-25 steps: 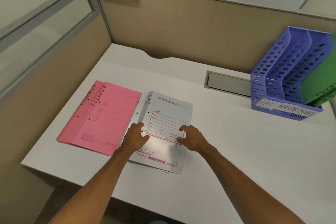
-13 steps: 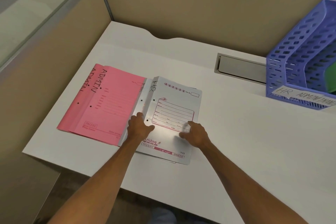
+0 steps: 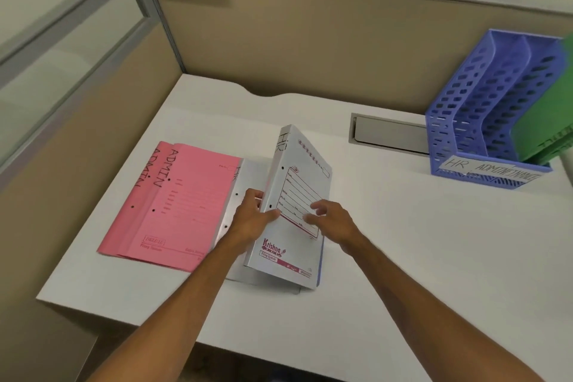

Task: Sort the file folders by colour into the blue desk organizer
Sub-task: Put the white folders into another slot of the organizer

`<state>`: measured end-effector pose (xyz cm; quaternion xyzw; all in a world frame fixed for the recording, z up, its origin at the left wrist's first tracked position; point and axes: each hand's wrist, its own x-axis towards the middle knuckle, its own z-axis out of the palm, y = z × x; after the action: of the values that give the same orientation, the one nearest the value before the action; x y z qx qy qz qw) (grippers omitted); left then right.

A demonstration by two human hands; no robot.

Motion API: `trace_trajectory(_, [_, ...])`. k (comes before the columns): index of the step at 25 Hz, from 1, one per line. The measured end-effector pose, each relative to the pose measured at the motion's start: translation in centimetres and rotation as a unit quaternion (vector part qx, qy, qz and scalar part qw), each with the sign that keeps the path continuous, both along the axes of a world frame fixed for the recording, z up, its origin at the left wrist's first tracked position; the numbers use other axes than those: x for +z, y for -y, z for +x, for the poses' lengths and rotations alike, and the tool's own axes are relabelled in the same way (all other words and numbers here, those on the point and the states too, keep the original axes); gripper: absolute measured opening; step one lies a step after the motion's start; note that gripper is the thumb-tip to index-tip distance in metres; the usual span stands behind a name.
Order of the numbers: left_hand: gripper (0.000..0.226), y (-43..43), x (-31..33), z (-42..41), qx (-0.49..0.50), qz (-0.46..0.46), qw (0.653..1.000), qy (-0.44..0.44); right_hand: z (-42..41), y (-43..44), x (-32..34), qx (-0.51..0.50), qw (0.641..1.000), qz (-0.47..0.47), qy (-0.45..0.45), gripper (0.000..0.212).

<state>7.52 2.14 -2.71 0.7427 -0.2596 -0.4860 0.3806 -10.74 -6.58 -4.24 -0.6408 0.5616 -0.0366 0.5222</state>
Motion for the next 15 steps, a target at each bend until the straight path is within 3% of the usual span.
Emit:
trace_trajectory(3, [0.042,2.0,3.7,-2.4,-0.046,-0.051,0.995,0.077,-0.1,0.7,5.3,-0.075,0.99,-0.029,0.113,0.039])
trace_trajectory(6, [0.047,3.9,7.0,-5.6,-0.067,-0.106,0.979,0.164,-0.9,1.5,10.4,-0.135,0.973,-0.081,0.166,0.043])
trace_trajectory(11, [0.052,5.7,10.1,-13.1,-0.074,-0.234,0.952,0.183,-5.0,3.2,16.9,-0.21,0.954,-0.153,0.151,0.07])
trace_trajectory(15, [0.05,6.8,10.1,-19.1,-0.073,-0.327,0.926,0.171,-9.1,4.3,20.2,-0.263,0.925,-0.243,0.128,0.07])
